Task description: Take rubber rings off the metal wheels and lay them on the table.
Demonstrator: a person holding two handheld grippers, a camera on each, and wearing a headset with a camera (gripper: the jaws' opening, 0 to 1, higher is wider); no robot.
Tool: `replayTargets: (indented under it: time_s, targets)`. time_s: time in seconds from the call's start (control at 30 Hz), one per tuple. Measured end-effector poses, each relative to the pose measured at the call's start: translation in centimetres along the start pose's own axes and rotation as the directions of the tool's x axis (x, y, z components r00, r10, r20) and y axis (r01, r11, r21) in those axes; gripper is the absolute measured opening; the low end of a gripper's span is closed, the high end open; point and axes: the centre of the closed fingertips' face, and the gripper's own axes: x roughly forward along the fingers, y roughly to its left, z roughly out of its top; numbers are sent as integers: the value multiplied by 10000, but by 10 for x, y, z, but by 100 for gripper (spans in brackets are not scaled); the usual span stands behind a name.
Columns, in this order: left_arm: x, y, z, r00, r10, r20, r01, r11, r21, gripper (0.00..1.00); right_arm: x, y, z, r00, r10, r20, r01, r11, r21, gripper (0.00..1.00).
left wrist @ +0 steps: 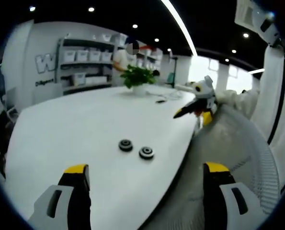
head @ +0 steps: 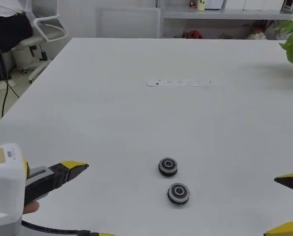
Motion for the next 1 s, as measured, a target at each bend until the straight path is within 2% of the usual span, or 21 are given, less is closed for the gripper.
replayTargets:
  time_s: [0.13,0.27,0.47,0.63,1.0]
  targets:
    - [3,2,-2,9997,179,-151,-182,9996,-193,100,2,-5,-1,9998,203,-77,-203,9998,15,94]
    - [7,0,-1,9996,160,-219,-166,9994,-294,100,2,-8,-3,9996,272,-68,-272,9996,-27,94]
    - [6,-4,-6,9990,284,-357,-297,9990,-347,100,7,-1,-8,9984,531,-206,-534,9985,-147,94]
    - [5,-1,-6,9985,426,-336,-440,9981,-421,100,8,-1,-7,9980,611,-165,-615,9978,-256,94]
    - [11,-1,-5,9986,253,-456,-271,9989,-392,100,10,0,-5,9982,595,-1,-595,9979,-269,93]
